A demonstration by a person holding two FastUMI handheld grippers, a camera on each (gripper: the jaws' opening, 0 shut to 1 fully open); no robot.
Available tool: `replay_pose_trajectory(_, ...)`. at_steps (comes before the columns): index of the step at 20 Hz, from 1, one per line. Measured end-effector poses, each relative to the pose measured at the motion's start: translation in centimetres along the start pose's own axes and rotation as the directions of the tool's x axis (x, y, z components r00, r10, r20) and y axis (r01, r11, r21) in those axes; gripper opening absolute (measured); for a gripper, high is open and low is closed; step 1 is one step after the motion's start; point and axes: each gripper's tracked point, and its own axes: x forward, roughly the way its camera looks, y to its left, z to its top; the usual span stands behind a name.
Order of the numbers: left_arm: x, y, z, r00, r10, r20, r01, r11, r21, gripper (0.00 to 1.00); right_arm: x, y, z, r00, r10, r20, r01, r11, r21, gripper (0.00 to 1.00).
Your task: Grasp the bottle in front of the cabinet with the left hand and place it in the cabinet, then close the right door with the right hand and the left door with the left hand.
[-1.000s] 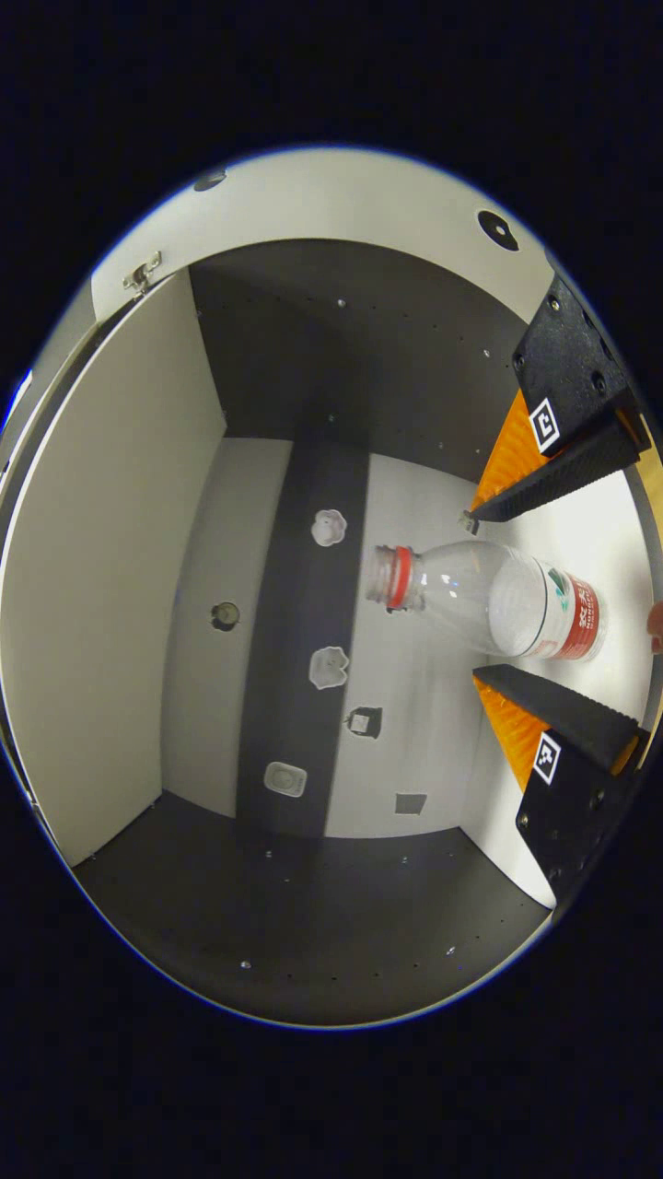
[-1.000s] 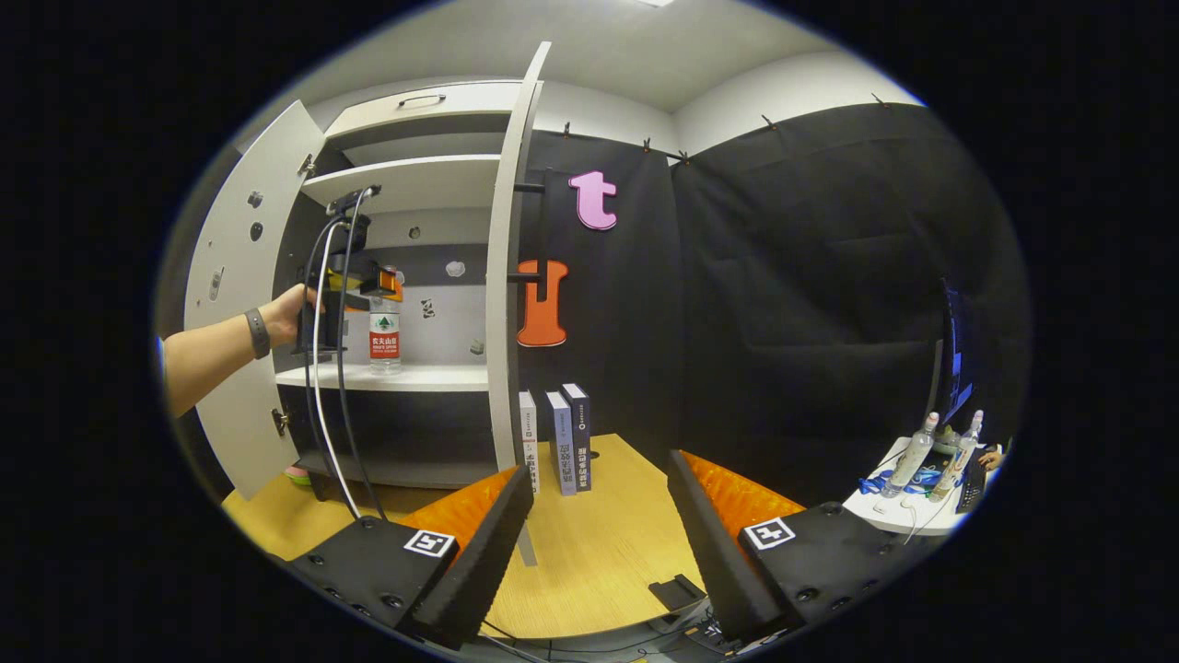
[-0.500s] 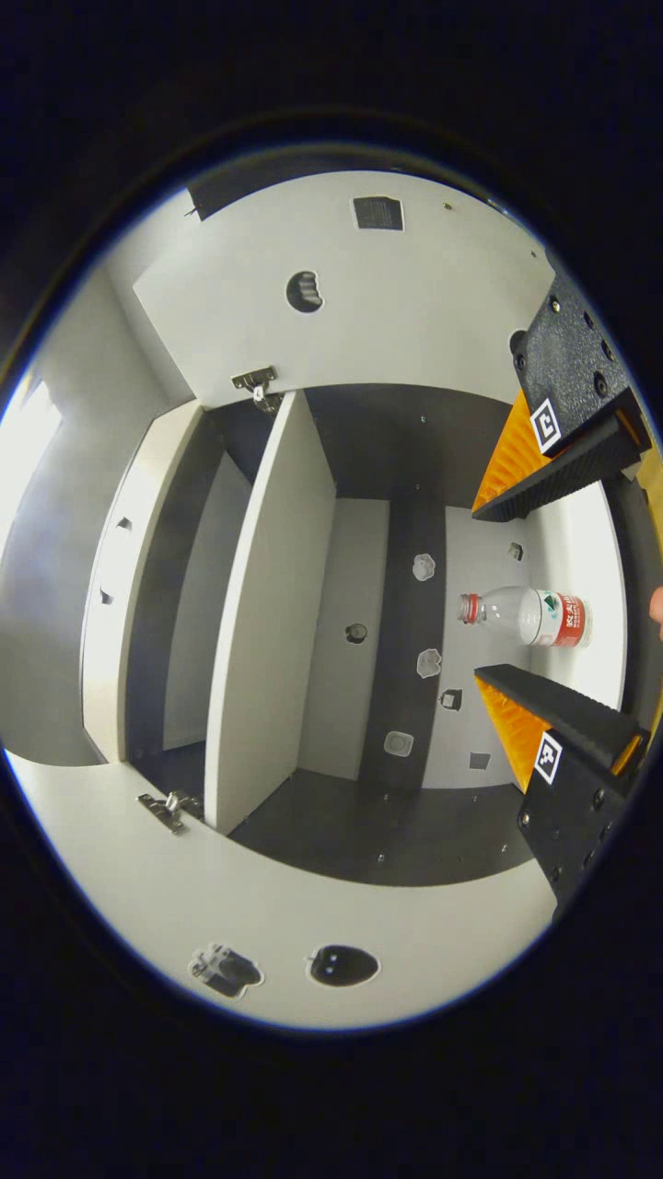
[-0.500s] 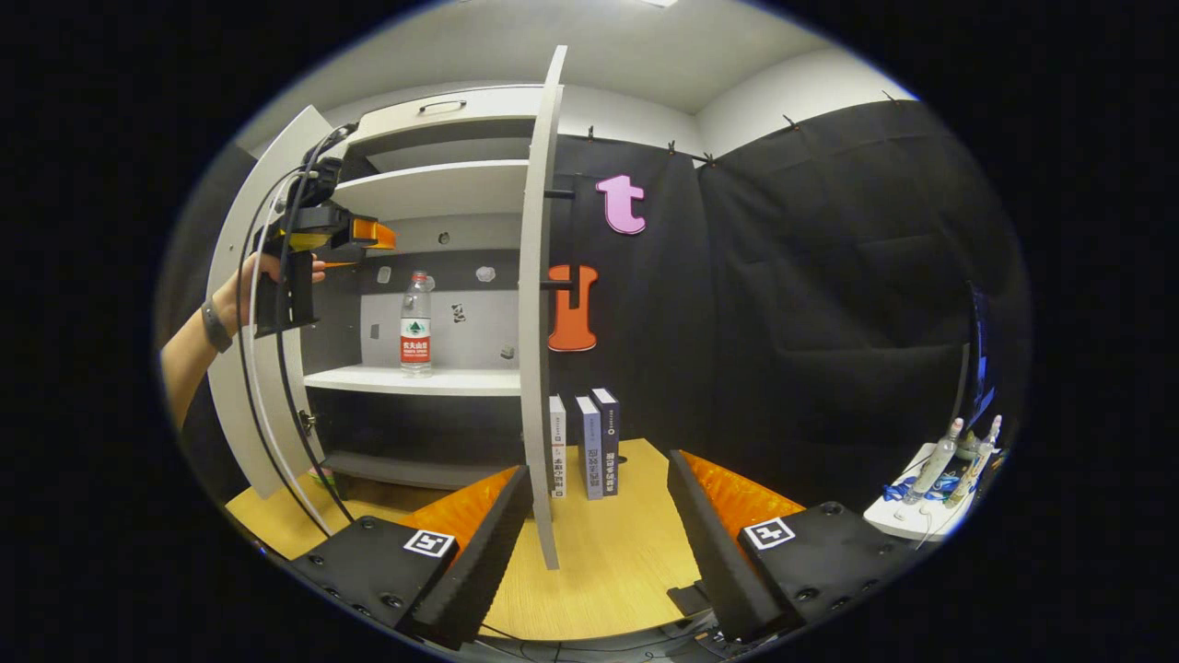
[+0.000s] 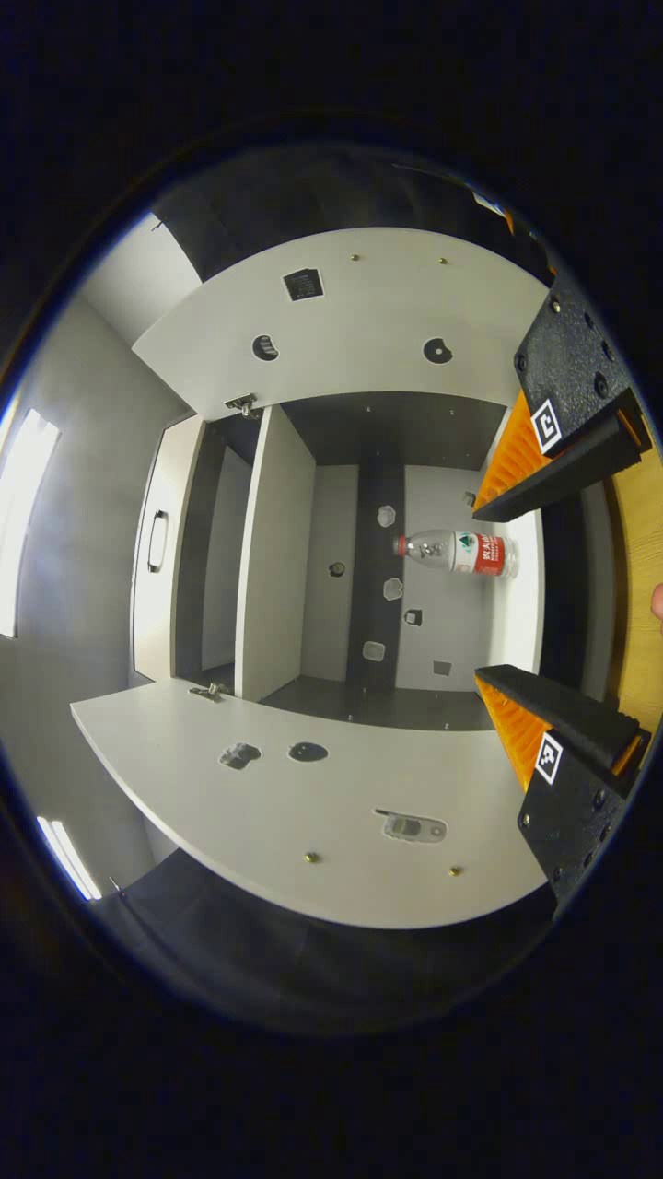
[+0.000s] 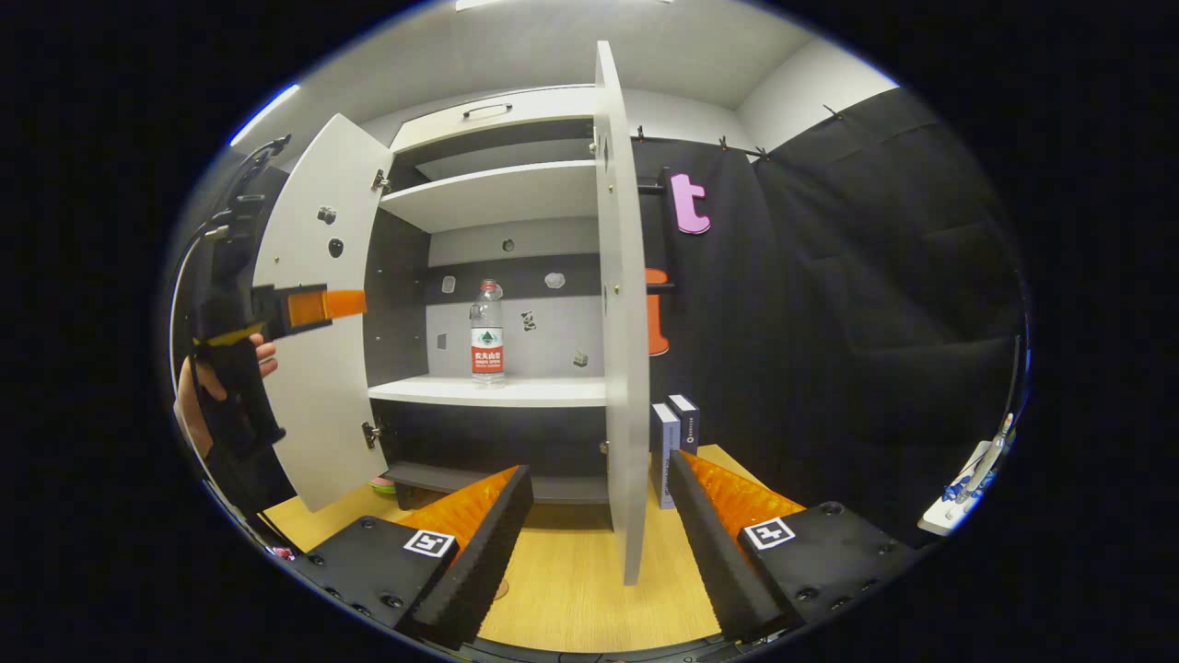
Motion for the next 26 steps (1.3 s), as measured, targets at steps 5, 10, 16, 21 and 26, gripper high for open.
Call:
replay_pose_trajectory(5, -5.1, 1.6, -5.1, 0.995, 0.075, -0.060, -0.079, 0.995, -0.059, 0.95, 0.4, 2.2, -0.8, 0.998, 0.059, -0.015, -0.059, 0.998, 0.008, 0.98)
replay_pose_trajectory(10, -8.2, 2.5, -7.4, 0.988, 0.124, -0.088, -0.131, 0.987, -0.088, 0.95, 0.6, 1.7, 0.5, 0.999, 0.041, -0.001, -0.041, 0.999, 0.019, 0.98)
replay_pose_trajectory(16, -8.2, 2.2, -6.9, 0.992, 0.101, -0.078, -0.107, 0.991, -0.081, 0.95, 0.3, -7.0, 8.6, 0.992, -0.100, 0.078, 0.097, 0.994, 0.048, 0.98)
replay_pose_trajectory(21, -8.3, 1.8, -6.3, 0.995, 0.069, -0.076, -0.076, 0.993, -0.086, 0.95, 1.5, -14.3, 17.3, 0.958, -0.229, 0.172, 0.219, 0.973, 0.076, 0.97)
replay_pose_trajectory(26, -8.4, 3.1, -5.0, 0.994, 0.097, -0.047, -0.101, 0.990, -0.097, 0.95, 5.2, -16.7, 21.2, 0.946, -0.254, 0.203, 0.253, 0.967, 0.032, 0.97)
